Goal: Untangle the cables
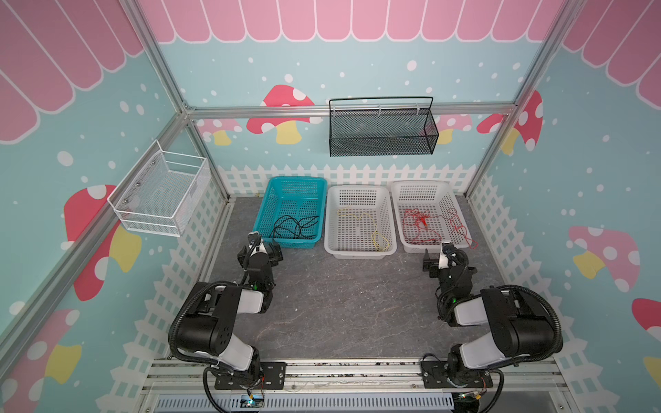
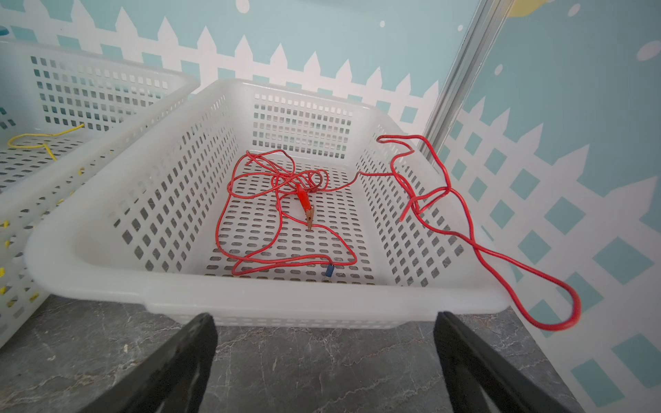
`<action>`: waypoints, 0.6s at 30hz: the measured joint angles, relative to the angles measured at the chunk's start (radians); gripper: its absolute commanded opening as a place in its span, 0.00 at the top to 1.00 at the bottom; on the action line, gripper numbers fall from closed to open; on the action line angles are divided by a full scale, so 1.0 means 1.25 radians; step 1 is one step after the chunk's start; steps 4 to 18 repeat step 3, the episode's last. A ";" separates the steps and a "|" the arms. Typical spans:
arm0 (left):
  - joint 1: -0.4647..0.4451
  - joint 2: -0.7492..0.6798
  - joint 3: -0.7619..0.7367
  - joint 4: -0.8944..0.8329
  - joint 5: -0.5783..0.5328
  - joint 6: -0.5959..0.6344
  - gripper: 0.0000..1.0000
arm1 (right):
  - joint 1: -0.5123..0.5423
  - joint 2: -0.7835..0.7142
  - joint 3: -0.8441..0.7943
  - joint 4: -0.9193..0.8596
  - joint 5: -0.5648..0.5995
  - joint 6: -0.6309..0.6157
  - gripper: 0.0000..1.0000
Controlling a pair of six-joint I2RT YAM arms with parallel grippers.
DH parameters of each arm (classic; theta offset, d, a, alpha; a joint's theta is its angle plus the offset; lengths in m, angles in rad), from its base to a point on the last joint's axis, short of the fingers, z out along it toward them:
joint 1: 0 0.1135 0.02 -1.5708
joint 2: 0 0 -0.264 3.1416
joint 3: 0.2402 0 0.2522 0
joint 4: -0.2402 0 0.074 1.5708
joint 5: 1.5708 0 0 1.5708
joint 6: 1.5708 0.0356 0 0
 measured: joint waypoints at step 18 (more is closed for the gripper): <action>0.000 0.000 0.000 0.000 0.000 0.000 0.00 | -0.003 0.000 0.000 0.000 -0.010 0.000 0.02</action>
